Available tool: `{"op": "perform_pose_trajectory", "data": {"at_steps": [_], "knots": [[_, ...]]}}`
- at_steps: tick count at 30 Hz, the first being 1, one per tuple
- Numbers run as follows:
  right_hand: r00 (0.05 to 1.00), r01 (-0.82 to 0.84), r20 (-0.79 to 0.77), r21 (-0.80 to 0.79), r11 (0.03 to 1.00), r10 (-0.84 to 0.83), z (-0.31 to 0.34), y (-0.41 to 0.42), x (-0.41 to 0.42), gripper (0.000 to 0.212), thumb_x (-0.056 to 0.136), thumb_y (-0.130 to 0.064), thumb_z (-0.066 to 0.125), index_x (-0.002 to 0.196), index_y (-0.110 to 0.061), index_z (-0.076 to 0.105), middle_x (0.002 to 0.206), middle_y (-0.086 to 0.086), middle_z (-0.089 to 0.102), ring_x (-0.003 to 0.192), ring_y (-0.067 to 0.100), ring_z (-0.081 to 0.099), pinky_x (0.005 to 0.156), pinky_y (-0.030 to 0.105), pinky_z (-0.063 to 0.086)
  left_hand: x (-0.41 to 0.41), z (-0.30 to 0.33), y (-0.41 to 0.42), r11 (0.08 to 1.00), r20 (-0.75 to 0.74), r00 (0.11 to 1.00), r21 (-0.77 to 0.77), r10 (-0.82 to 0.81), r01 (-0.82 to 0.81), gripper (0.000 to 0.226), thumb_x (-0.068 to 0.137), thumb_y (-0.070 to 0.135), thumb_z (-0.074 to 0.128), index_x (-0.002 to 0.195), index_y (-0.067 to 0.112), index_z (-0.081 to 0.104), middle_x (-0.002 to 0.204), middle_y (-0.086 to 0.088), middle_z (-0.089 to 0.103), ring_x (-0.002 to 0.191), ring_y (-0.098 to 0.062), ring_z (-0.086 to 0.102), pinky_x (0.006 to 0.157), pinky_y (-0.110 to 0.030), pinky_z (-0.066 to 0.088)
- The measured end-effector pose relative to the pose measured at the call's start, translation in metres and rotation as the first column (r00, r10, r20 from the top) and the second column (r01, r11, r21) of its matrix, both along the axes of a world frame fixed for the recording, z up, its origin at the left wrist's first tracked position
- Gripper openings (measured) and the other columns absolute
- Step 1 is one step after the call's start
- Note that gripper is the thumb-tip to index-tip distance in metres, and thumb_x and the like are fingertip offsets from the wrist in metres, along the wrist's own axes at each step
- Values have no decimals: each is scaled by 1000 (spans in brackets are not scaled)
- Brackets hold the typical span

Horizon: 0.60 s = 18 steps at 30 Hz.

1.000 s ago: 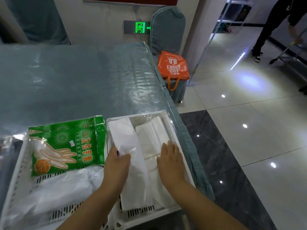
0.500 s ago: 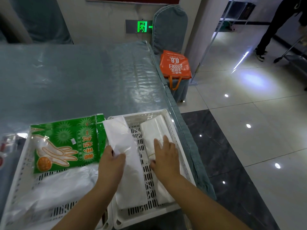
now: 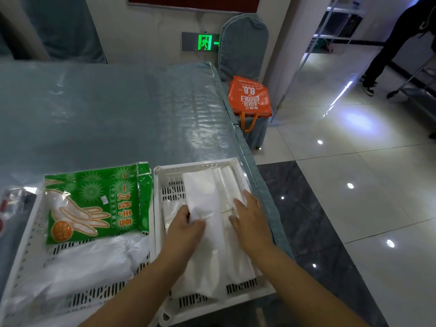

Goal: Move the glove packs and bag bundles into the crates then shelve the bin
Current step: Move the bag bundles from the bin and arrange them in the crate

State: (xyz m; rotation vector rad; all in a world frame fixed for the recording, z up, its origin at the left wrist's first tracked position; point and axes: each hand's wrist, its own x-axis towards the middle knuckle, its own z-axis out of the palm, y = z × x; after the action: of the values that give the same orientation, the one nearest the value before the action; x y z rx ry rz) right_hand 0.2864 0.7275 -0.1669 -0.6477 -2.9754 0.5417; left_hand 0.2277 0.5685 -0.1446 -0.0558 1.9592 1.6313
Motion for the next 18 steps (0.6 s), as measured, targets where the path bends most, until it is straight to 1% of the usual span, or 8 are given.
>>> {"op": "perform_pose_trajectory", "data": {"at_steps": [2, 3, 5, 8, 11, 14, 16, 18], "knots": [[993, 68, -95, -24, 997, -70, 7, 7, 8, 39, 89, -12, 54, 128, -11, 50, 146, 8, 32, 134, 22, 25, 110, 34, 30, 3, -7, 16, 992, 126, 992, 126, -6, -10, 26, 83, 8, 55, 98, 28, 59, 88, -2, 70, 75, -22, 68, 53, -30, 54], [987, 93, -129, -31, 995, -96, 10, 9, 11, 38, 88, -10, 54, 126, -11, 52, 143, 7, 36, 131, 21, 29, 110, 31, 29, 4, -12, 24, 989, 163, 987, 147, -6, -19, 28, 84, 6, 54, 103, 26, 58, 92, -3, 70, 78, -22, 68, 55, -31, 55], [983, 108, -150, -21, 994, -110, 13, 11, 17, 36, 88, -9, 54, 124, -10, 54, 140, 7, 40, 129, 20, 32, 105, 25, 26, 9, -22, 35, 996, 175, 985, 88, 1, -17, 31, 84, 3, 52, 111, 18, 55, 101, -6, 67, 84, -22, 65, 65, -34, 56], [988, 96, -122, -17, 995, -97, 11, 7, 22, 35, 89, -10, 54, 124, -11, 55, 141, 7, 41, 130, 20, 34, 105, 27, 31, 13, -30, 46, 996, 80, 995, -64, 65, -60, 29, 85, 2, 51, 113, 9, 50, 103, -7, 61, 82, -18, 58, 65, -27, 46], [992, 84, -89, -10, 996, -85, 5, -1, 25, 34, 89, -12, 56, 122, -14, 56, 140, 7, 44, 128, 21, 39, 104, 31, 36, 13, -29, 52, 986, -27, 998, -154, 65, -68, 24, 84, 1, 50, 106, 10, 48, 103, -9, 59, 90, -25, 58, 77, -34, 48], [997, 29, -80, 62, 998, -24, 2, -9, 26, 32, 82, -16, 65, 114, -16, 62, 125, 6, 58, 112, 23, 55, 93, 37, 45, 18, -29, 52, 978, -138, 990, -205, 7, -35, 36, 79, -3, 50, 113, 6, 48, 114, -12, 56, 101, -28, 56, 90, -45, 48], [996, -22, -78, 126, 992, 32, 0, -13, 28, 32, 77, -19, 70, 109, -18, 63, 111, 2, 64, 99, 21, 61, 85, 37, 47, 23, -30, 50, 975, -202, 979, -224, -37, -9, 48, 76, -6, 51, 122, 6, 45, 120, -11, 52, 109, -26, 51, 97, -43, 44], [997, -52, -58, 83, 995, 56, -3, -15, 28, 35, 82, -19, 64, 116, -18, 58, 110, 0, 64, 99, 19, 59, 87, 36, 45, 27, -30, 48, 978, -217, 975, -207, -45, -1, 48, 75, -8, 52, 120, 8, 46, 117, -10, 54, 109, -25, 51, 97, -42, 44]]}}
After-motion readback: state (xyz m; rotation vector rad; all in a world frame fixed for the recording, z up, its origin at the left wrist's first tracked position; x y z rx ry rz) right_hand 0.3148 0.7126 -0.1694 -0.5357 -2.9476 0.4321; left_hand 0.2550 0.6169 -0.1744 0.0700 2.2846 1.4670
